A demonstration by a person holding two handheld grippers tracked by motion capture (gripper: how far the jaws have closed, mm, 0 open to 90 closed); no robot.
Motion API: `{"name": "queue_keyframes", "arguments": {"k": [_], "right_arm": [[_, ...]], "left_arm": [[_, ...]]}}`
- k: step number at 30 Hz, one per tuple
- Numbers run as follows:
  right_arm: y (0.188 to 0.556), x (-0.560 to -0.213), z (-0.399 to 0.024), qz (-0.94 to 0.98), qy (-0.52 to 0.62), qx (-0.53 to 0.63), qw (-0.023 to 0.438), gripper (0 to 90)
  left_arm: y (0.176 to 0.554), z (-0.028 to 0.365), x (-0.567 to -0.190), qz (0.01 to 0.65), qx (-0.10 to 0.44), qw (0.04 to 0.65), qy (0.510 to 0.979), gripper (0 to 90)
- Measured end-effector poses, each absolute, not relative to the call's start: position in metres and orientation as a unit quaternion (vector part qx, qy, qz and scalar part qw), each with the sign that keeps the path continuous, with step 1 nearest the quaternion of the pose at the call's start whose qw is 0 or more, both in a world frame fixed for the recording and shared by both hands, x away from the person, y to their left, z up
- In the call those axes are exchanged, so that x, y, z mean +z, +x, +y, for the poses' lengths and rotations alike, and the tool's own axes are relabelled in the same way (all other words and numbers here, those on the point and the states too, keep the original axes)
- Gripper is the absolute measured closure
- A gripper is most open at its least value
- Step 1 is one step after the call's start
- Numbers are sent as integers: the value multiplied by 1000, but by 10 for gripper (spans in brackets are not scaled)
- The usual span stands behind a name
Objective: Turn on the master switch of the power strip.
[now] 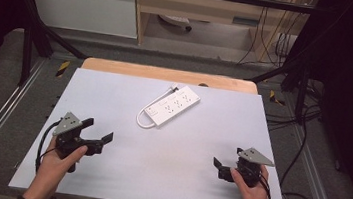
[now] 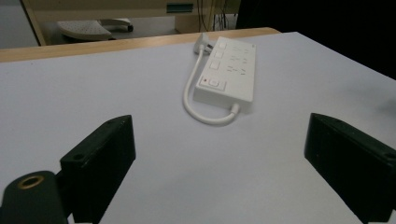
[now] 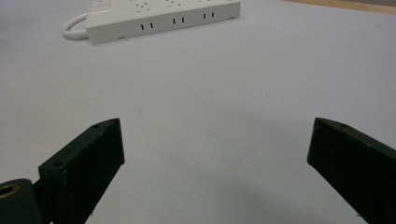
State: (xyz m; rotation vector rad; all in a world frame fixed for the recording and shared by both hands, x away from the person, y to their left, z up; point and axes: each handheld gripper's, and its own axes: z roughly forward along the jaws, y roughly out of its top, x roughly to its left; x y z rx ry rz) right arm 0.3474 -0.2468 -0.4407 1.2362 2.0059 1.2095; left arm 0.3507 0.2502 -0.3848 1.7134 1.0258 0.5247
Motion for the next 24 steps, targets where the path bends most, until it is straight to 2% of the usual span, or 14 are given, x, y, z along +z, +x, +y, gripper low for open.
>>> {"name": "queue_keyframes", "arguments": {"k": [24], "right_arm": [[347, -439, -245, 738, 441, 446, 251, 33]], "left_arm": [[394, 221, -369, 417, 221, 525, 709, 74]]}}
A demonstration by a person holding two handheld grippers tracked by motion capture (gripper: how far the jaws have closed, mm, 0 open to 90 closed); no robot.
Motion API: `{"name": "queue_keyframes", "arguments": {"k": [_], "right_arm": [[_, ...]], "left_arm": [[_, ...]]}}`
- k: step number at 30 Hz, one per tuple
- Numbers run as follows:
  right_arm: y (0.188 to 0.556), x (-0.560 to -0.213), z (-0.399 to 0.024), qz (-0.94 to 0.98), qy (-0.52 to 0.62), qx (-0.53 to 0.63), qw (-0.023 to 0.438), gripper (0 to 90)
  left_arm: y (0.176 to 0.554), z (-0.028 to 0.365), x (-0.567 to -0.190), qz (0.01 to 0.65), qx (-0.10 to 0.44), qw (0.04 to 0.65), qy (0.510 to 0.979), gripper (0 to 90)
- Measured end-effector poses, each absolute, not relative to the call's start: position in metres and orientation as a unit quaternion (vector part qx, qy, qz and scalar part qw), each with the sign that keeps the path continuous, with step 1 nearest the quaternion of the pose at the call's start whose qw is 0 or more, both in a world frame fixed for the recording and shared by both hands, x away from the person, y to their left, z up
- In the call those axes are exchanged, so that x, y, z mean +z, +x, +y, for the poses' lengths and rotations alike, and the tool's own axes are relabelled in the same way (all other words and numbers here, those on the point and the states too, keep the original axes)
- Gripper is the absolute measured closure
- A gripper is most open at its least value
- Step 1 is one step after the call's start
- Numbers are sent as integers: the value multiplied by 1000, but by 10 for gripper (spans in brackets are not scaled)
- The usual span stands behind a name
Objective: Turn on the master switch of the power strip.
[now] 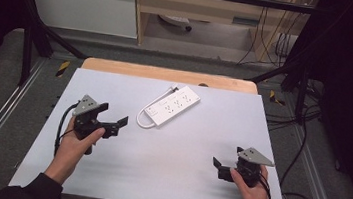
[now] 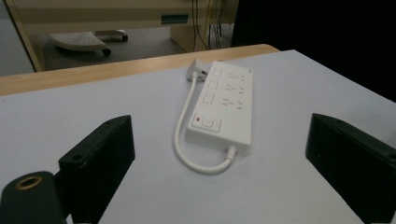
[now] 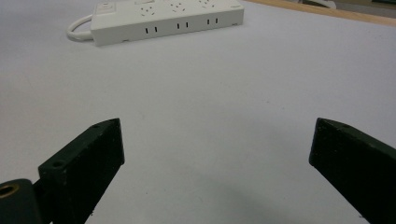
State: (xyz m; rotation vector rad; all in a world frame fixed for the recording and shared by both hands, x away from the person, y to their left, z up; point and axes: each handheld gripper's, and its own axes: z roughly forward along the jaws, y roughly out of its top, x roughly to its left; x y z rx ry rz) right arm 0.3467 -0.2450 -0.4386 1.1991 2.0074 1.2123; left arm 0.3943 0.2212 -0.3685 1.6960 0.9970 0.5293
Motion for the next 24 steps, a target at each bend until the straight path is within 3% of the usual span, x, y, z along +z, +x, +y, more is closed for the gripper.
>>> {"name": "queue_keyframes", "arguments": {"k": [24], "right_arm": [[347, -440, -247, 734, 451, 442, 249, 32]], "left_arm": [[449, 185, -373, 420, 215, 528, 706, 66]]}}
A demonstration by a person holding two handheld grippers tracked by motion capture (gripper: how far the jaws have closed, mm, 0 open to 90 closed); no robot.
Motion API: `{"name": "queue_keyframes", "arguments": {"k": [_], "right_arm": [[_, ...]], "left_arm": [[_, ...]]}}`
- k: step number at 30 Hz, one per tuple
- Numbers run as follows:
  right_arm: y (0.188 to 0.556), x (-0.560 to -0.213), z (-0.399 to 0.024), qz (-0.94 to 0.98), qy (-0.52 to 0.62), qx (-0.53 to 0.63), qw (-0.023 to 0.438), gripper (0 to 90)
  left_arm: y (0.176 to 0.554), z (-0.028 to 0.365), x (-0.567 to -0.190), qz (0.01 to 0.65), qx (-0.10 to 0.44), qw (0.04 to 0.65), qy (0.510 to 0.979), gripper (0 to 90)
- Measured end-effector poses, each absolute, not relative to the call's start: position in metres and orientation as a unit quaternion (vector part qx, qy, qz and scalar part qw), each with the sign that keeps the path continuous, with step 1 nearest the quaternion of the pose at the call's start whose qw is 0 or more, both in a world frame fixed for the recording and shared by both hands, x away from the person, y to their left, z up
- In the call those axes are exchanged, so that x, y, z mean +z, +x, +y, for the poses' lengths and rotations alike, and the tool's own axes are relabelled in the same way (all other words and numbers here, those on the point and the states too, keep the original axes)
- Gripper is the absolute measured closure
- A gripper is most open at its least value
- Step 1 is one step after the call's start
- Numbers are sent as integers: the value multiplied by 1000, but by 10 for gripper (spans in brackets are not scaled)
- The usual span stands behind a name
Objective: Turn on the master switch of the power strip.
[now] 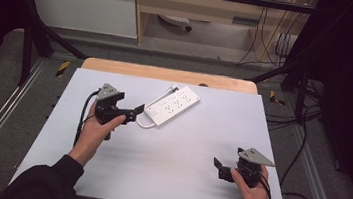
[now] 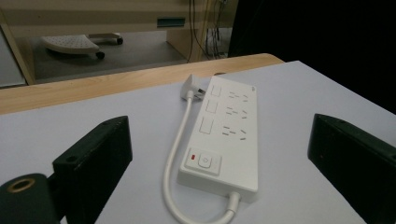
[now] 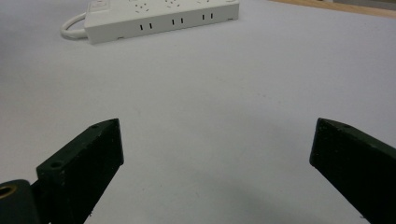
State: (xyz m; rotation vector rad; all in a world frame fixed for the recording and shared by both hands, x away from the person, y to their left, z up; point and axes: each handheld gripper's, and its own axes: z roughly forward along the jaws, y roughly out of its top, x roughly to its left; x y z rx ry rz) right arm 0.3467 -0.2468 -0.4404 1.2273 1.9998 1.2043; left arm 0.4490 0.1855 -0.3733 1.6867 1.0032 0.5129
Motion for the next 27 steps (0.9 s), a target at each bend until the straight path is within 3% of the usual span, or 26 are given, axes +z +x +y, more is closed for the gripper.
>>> {"name": "queue_keyframes", "arguments": {"k": [27], "right_arm": [[346, -439, -244, 736, 445, 450, 241, 42]], "left_arm": [[489, 164, -396, 436, 230, 496, 715, 99]]}}
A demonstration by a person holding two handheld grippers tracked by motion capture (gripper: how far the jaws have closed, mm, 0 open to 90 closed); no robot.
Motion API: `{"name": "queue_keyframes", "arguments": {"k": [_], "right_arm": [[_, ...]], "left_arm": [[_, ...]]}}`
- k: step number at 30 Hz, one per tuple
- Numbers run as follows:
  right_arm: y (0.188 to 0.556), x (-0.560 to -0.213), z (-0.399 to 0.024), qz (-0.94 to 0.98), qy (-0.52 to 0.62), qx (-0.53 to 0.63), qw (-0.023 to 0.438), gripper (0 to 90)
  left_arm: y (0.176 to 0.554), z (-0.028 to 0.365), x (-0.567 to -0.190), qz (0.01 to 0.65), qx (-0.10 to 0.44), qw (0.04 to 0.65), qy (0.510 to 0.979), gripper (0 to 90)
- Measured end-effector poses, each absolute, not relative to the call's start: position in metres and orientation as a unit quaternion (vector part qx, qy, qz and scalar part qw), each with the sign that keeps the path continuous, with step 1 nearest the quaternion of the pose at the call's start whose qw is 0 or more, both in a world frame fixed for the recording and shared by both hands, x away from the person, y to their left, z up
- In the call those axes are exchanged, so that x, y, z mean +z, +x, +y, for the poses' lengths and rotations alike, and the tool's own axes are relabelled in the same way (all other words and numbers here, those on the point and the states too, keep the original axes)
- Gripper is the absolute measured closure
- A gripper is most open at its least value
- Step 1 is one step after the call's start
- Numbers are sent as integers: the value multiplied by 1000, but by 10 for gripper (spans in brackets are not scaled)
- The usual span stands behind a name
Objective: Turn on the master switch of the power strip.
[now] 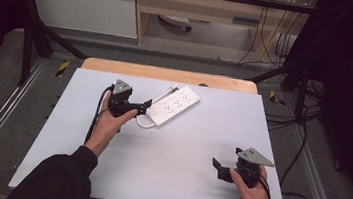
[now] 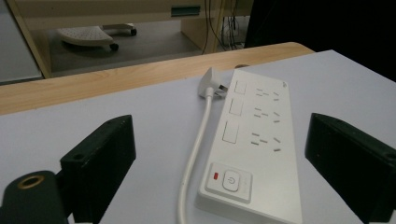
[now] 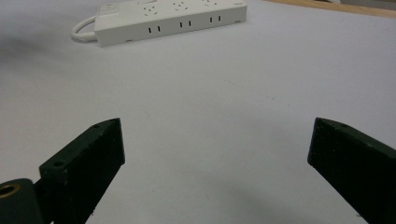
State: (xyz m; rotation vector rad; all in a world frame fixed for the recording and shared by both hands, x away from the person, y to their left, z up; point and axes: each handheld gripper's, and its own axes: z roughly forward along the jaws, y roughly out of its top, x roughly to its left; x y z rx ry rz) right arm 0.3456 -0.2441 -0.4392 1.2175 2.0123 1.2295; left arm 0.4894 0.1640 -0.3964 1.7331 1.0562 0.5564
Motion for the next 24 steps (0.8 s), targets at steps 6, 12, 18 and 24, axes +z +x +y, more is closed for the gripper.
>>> {"name": "queue_keyframes", "arguments": {"k": [6, 12, 18, 24], "right_arm": [[346, -439, -246, 734, 449, 448, 244, 36], [346, -439, -246, 731, 452, 446, 252, 25], [346, -439, -246, 733, 451, 446, 246, 30], [346, -438, -246, 734, 449, 446, 248, 30]], "left_arm": [[492, 161, -401, 435, 230, 485, 723, 127], [495, 162, -404, 440, 230, 480, 724, 129], [497, 161, -406, 439, 229, 474, 728, 173], [500, 158, -408, 439, 237, 458, 736, 176]]}}
